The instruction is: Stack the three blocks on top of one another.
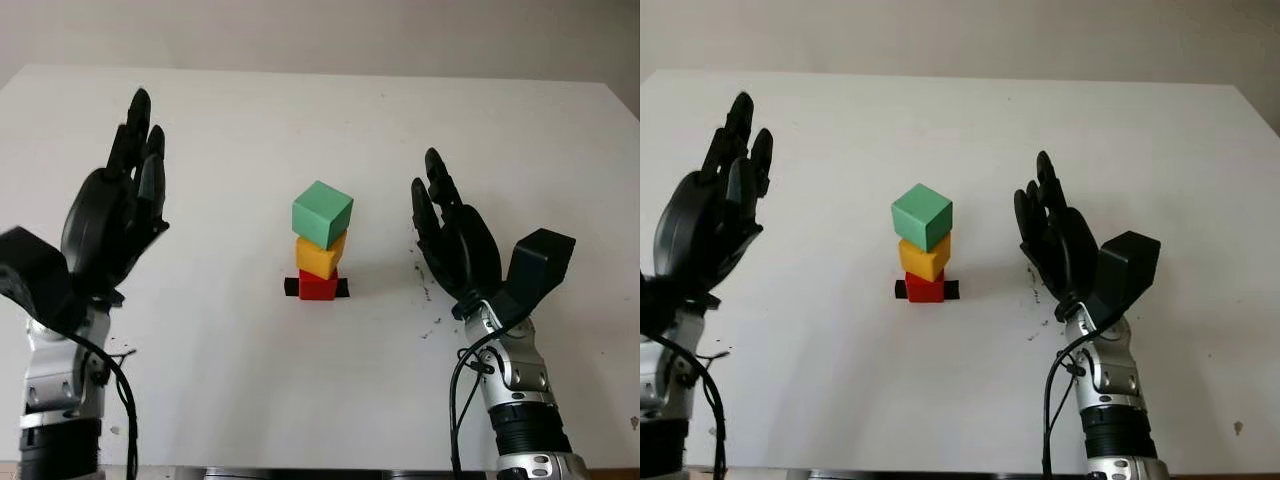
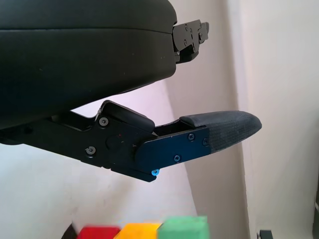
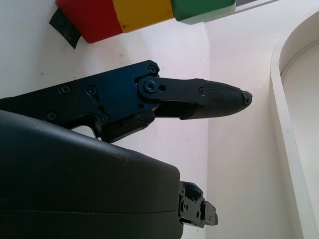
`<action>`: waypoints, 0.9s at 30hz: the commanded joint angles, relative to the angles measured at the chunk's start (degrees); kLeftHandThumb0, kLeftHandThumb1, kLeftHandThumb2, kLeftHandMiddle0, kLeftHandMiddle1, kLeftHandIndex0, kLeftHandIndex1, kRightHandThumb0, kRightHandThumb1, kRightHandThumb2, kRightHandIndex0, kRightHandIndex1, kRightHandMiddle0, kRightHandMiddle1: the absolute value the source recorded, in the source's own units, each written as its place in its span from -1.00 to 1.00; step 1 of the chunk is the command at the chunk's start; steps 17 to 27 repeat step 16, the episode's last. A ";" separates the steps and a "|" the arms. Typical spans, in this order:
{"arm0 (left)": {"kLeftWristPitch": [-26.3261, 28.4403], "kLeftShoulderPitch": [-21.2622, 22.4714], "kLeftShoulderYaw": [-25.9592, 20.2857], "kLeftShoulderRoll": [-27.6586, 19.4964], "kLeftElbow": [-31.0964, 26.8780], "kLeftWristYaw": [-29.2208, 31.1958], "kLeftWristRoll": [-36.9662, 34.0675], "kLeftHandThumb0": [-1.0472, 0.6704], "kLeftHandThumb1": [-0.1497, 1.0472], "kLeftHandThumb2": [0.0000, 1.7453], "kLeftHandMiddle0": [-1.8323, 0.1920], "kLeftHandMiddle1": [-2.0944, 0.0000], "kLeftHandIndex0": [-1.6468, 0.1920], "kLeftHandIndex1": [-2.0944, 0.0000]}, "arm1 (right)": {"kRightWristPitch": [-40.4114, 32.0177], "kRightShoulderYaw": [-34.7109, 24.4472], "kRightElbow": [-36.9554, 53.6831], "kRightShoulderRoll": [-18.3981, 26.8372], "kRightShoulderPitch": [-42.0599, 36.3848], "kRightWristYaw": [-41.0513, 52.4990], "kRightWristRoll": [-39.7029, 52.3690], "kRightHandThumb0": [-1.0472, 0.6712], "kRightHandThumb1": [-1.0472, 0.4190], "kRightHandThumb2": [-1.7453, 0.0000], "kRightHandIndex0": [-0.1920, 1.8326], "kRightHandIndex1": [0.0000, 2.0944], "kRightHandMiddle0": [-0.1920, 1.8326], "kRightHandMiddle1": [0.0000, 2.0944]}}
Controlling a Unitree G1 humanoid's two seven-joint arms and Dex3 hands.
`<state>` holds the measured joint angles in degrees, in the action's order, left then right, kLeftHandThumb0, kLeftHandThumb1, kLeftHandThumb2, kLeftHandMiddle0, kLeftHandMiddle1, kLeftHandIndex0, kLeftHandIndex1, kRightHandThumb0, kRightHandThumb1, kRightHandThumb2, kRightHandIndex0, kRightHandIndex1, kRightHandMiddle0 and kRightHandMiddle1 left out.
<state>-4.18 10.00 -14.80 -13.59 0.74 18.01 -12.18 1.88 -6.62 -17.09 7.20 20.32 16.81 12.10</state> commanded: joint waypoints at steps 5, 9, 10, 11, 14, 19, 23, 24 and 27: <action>-3.77 -3.81 2.36 2.83 0.80 -2.02 1.04 -0.72 1.00 -0.17 1.00 1.00 1.00 1.00 | 1.00 0.28 0.51 -0.16 0.28 -1.64 -1.39 -0.59 -1.00 0.43 -1.00 -1.00 -1.00 -0.98; -4.26 -4.73 2.86 3.01 0.74 -2.34 0.92 -0.72 1.00 -0.16 1.00 1.00 1.00 1.00 | 0.30 0.65 1.33 -0.33 -0.15 -2.83 -2.09 -0.60 -1.00 0.42 -1.00 -1.00 -1.00 -0.99; -4.39 -4.81 2.93 3.02 0.76 -2.32 0.87 -0.71 1.00 -0.15 1.00 1.00 1.00 1.00 | -0.15 0.78 1.65 -0.44 -0.30 -3.28 -2.30 -0.60 -1.00 0.42 -1.00 -1.00 -1.00 -1.00; -4.39 -4.97 3.00 3.08 0.62 -2.40 0.86 -0.71 1.00 -0.15 1.00 1.00 1.00 1.00 | -0.55 0.92 2.11 -0.62 -0.58 -3.81 -2.52 -0.61 -1.00 0.42 -1.00 -1.00 -1.00 -1.00; -4.04 -5.61 3.22 3.29 -0.27 -2.85 0.84 -0.72 1.00 -0.15 1.00 1.00 1.00 1.00 | -1.23 1.36 3.27 -1.07 -1.41 -4.83 -3.00 -0.63 -1.00 0.44 -1.00 -1.00 -1.00 -1.00; -4.09 -5.56 3.44 3.31 -0.25 -3.00 0.82 -0.72 1.00 -0.15 1.00 1.00 1.00 1.00 | -1.52 1.73 3.54 -1.09 -1.69 -4.95 -3.21 -0.64 -1.00 0.45 -1.00 -1.00 -1.00 -1.00; -4.09 -5.56 3.44 3.31 -0.25 -3.00 0.82 -0.72 1.00 -0.15 1.00 1.00 1.00 1.00 | -1.52 1.73 3.54 -1.09 -1.69 -4.95 -3.21 -0.64 -1.00 0.45 -1.00 -1.00 -1.00 -1.00; -4.09 -5.56 3.44 3.31 -0.25 -3.00 0.82 -0.72 1.00 -0.15 1.00 1.00 1.00 1.00 | -1.52 1.73 3.54 -1.09 -1.69 -4.95 -3.21 -0.64 -1.00 0.45 -1.00 -1.00 -1.00 -1.00; -4.09 -5.56 3.44 3.31 -0.25 -3.00 0.82 -0.72 1.00 -0.15 1.00 1.00 1.00 1.00 | -1.52 1.73 3.54 -1.09 -1.69 -4.95 -3.21 -0.64 -1.00 0.45 -1.00 -1.00 -1.00 -1.00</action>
